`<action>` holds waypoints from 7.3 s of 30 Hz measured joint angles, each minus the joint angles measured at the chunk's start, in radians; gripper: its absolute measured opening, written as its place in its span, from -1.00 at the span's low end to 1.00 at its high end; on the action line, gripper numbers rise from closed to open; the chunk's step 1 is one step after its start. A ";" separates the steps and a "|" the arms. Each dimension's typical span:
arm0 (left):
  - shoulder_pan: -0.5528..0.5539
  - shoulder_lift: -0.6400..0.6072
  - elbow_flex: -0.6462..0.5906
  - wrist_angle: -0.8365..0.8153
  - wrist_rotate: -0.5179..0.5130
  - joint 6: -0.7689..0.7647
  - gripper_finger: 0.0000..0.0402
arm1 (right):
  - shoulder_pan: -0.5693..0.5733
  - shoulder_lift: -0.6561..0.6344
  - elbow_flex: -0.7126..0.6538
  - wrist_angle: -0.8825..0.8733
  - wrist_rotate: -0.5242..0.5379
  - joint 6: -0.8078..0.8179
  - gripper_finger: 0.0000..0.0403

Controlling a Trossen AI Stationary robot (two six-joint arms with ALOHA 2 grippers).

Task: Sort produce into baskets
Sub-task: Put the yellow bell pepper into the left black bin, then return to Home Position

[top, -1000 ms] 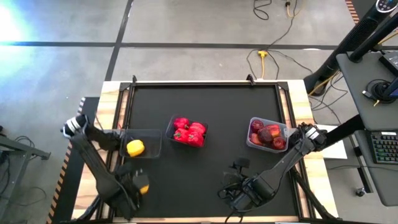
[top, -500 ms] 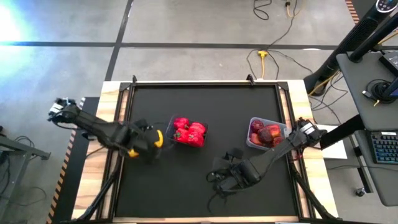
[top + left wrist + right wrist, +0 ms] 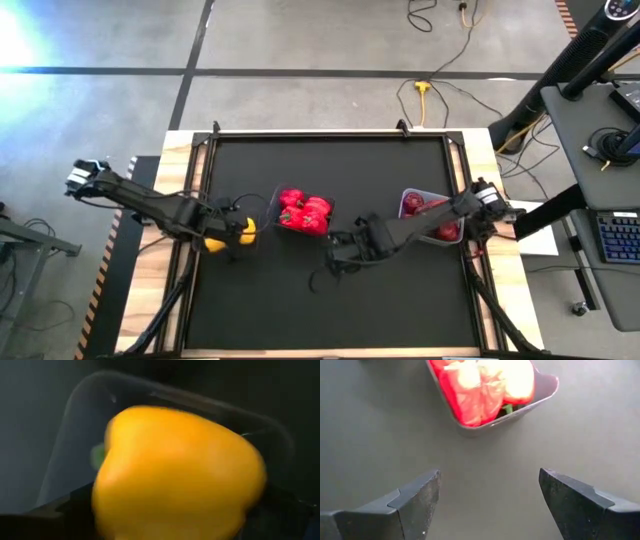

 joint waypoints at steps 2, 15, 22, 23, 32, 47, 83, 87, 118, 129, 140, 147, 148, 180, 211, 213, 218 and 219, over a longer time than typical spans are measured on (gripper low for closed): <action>-0.001 0.022 0.017 -0.012 0.002 -0.003 0.88 | -0.021 -0.009 0.000 0.001 -0.015 -0.021 0.62; -0.104 -0.048 0.188 -0.055 -0.009 0.038 0.86 | -0.051 -0.099 -0.049 0.086 0.140 -0.287 0.42; -0.285 -0.178 0.197 -0.040 -0.160 -0.020 0.98 | 0.019 -0.286 -0.365 0.343 0.121 -0.298 -0.29; -0.293 -0.191 0.202 -0.040 -0.173 -0.051 0.98 | 0.028 -0.326 -0.399 0.384 0.120 -0.311 -0.40; -0.278 -0.202 0.318 0.031 -0.657 -0.252 0.98 | 0.057 -0.681 -0.456 0.134 -0.148 -0.627 -0.93; -0.280 -0.288 0.357 0.068 -0.525 0.048 0.98 | 0.055 -1.154 -1.094 1.028 -0.419 -1.099 -0.94; 0.293 -0.911 -0.472 0.996 0.280 0.404 0.98 | 0.012 -1.848 -1.445 1.036 -0.203 -0.983 -0.94; 0.293 -0.976 -0.518 1.033 0.290 0.438 0.98 | 0.012 -1.851 -1.536 1.207 -0.202 -0.978 -0.94; 0.291 -0.960 -0.593 0.926 0.375 0.464 0.98 | 0.012 -1.791 -1.736 1.309 -0.035 -0.944 -0.94; 0.291 -0.923 -0.589 0.920 0.375 0.453 0.98 | 0.012 -1.724 -1.736 1.311 -0.026 -0.969 -0.94; 0.291 -0.908 -0.572 0.921 0.375 0.453 0.98 | 0.012 -1.717 -1.736 1.310 -0.027 -0.969 -0.94; 0.291 -0.906 -0.572 0.922 0.375 0.453 0.98 | 0.012 -1.717 -1.736 1.310 -0.027 -0.969 -0.94; 0.291 -0.906 -0.572 0.922 0.375 0.453 0.98 | 0.012 -1.717 -1.736 1.310 -0.027 -0.969 -0.94; 0.291 -0.906 -0.572 0.924 0.375 0.452 0.98 | 0.012 -1.718 -1.737 1.310 -0.027 -0.970 -0.94; 0.291 -0.906 -0.571 0.924 0.375 0.452 0.98 | 0.012 -1.718 -1.737 1.310 -0.027 -0.970 -0.94; 0.291 -0.906 -0.571 0.924 0.375 0.452 0.98 | 0.012 -1.718 -1.737 1.310 -0.027 -0.970 -0.94; 0.291 -0.906 -0.571 0.924 0.375 0.452 0.98 | 0.012 -1.718 -1.737 1.310 -0.027 -0.970 -0.94; 0.291 -0.906 -0.571 0.924 0.375 0.452 0.98 | 0.012 -1.718 -1.737 1.310 -0.027 -0.970 -0.94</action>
